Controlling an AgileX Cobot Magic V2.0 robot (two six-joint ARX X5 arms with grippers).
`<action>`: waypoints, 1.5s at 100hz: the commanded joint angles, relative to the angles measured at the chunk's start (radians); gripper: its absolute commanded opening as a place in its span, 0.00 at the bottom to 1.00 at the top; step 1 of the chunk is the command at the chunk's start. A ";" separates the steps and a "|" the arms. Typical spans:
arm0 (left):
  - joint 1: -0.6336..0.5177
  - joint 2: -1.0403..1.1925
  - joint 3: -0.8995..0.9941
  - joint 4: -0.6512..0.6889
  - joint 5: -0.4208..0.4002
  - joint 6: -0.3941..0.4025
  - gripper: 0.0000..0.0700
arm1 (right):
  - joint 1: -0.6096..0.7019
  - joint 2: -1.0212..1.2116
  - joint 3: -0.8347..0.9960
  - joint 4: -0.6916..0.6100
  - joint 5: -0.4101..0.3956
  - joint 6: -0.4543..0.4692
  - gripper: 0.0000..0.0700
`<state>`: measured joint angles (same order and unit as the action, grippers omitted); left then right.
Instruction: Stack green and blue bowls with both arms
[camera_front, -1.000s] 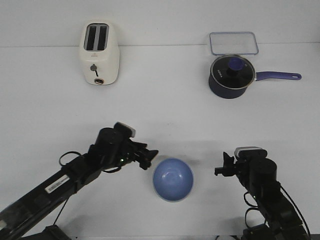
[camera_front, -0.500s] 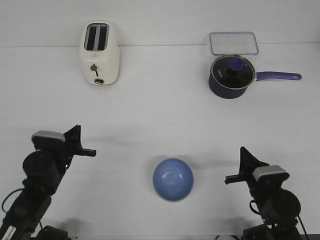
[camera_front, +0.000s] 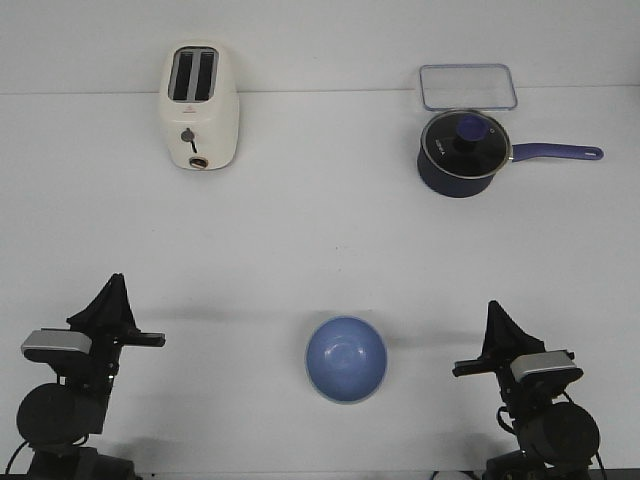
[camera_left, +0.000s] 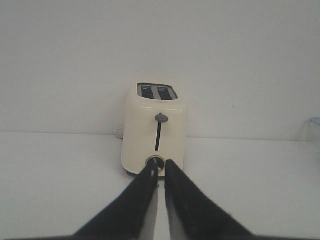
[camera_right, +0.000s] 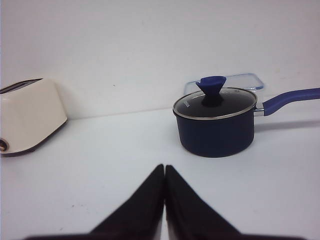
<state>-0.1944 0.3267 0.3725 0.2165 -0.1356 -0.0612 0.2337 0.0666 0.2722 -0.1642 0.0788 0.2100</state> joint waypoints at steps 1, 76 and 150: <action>-0.002 -0.005 0.012 0.010 -0.003 0.016 0.02 | 0.002 -0.002 0.009 0.012 0.002 -0.002 0.00; 0.097 -0.124 -0.123 -0.040 0.128 0.043 0.02 | 0.002 -0.002 0.009 0.013 0.001 -0.002 0.00; 0.150 -0.323 -0.359 -0.052 0.185 0.006 0.02 | 0.002 -0.002 0.010 0.014 0.001 -0.002 0.00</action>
<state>-0.0441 0.0048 0.0341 0.1524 0.0486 -0.0505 0.2340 0.0666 0.2722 -0.1635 0.0795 0.2100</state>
